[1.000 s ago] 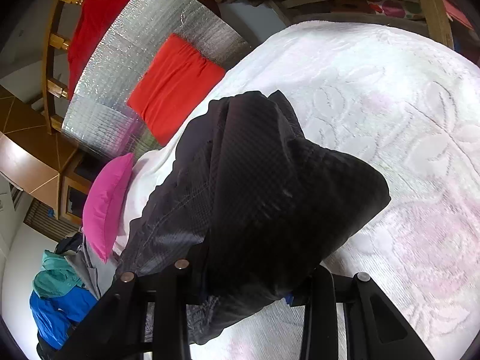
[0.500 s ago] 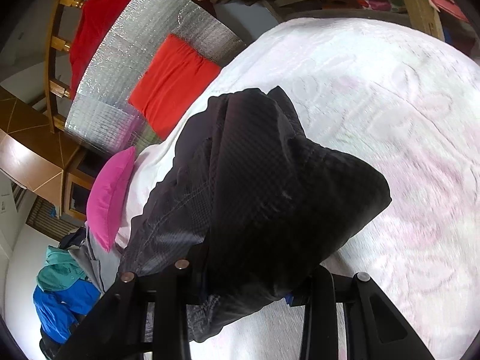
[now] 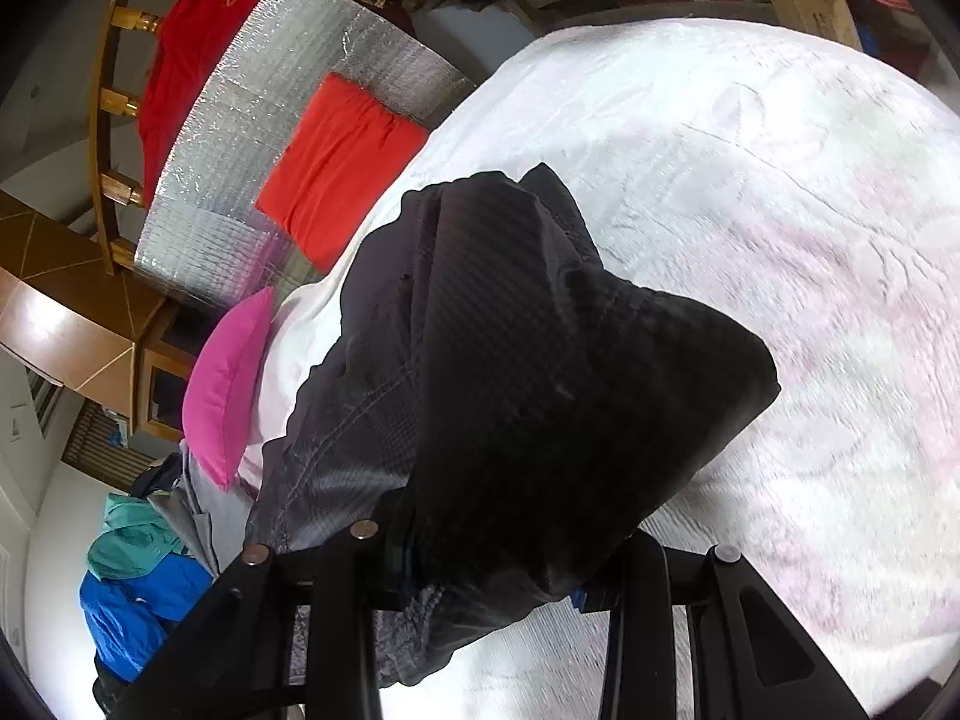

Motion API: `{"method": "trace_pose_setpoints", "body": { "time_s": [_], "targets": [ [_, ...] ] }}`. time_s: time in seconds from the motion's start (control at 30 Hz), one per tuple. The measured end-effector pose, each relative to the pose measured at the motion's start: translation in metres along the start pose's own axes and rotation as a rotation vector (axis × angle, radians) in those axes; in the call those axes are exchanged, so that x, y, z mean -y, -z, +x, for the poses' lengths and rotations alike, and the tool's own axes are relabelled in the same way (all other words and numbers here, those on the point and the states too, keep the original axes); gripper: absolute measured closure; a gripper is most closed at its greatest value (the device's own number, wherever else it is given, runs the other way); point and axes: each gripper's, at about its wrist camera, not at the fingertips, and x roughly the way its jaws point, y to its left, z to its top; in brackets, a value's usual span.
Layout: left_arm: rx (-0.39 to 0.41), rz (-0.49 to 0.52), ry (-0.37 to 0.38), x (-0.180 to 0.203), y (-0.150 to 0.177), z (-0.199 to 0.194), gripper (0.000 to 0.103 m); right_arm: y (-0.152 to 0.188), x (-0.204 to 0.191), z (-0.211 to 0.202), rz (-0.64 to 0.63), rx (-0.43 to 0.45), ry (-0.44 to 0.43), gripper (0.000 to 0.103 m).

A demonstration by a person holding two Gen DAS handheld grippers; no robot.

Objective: Fold large clothes

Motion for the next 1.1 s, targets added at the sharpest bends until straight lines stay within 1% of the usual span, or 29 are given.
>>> {"method": "trace_pose_setpoints", "body": {
  "time_s": [0.23, 0.37, 0.57, 0.77, 1.0, 1.1],
  "targets": [
    [0.004, 0.030, -0.010, -0.002, 0.004, -0.006, 0.078, 0.010, 0.006, -0.008, 0.000, -0.007, -0.004, 0.066],
    [0.002, 0.051, -0.008, -0.008, 0.013, -0.014, 0.078, 0.008, 0.011, -0.012, 0.002, -0.012, -0.008, 0.066],
    [0.002, 0.061, -0.011, -0.009, 0.017, -0.016, 0.078, 0.004, 0.013, -0.012, 0.000, -0.018, -0.010, 0.066],
    [-0.001, 0.080, -0.038, -0.007, 0.020, -0.015, 0.077, -0.001, 0.016, -0.007, 0.007, -0.036, -0.006, 0.066],
    [0.006, 0.099, -0.050, -0.004, 0.021, -0.015, 0.077, -0.003, 0.017, -0.008, -0.006, -0.037, -0.005, 0.066],
    [0.014, 0.121, -0.067, -0.001, 0.022, -0.016, 0.077, -0.004, 0.019, -0.007, -0.005, -0.040, -0.005, 0.066]
  ]
}}
